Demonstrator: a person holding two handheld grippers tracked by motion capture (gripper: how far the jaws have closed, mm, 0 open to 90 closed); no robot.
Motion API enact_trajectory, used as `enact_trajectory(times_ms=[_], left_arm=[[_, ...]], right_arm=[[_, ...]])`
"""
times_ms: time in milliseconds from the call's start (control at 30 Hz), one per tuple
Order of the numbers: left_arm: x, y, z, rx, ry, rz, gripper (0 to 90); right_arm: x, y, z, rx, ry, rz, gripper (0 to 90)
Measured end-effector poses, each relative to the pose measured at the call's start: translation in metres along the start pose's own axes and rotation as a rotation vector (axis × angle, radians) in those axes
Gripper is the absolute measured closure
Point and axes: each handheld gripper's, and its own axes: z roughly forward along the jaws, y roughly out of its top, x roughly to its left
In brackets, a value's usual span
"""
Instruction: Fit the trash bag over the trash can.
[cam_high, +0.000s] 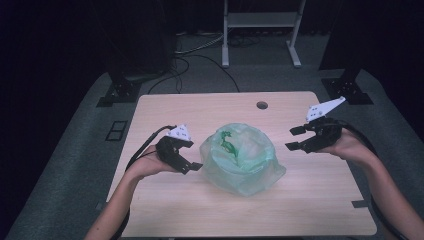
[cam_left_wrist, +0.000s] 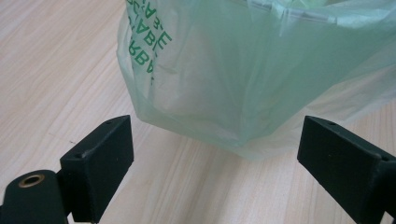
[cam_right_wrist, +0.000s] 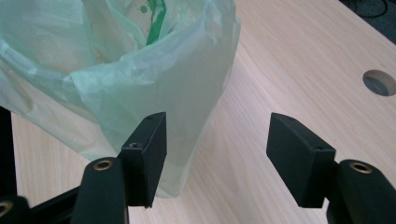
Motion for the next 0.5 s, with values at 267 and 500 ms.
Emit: enact_trajectory(times_ms=[267,500], left_arm=[[-0.001,-0.004,0.001,-0.001,-0.004,-0.004,9.3],[-0.001,-0.007,0.004,0.009,-0.008,-0.009,9.3]], right_arm=[[-0.002,-0.021,0.000,0.000,0.003,0.032,37.7],[-0.005,-0.038,0.004,-0.003,0.010,0.064,37.7]])
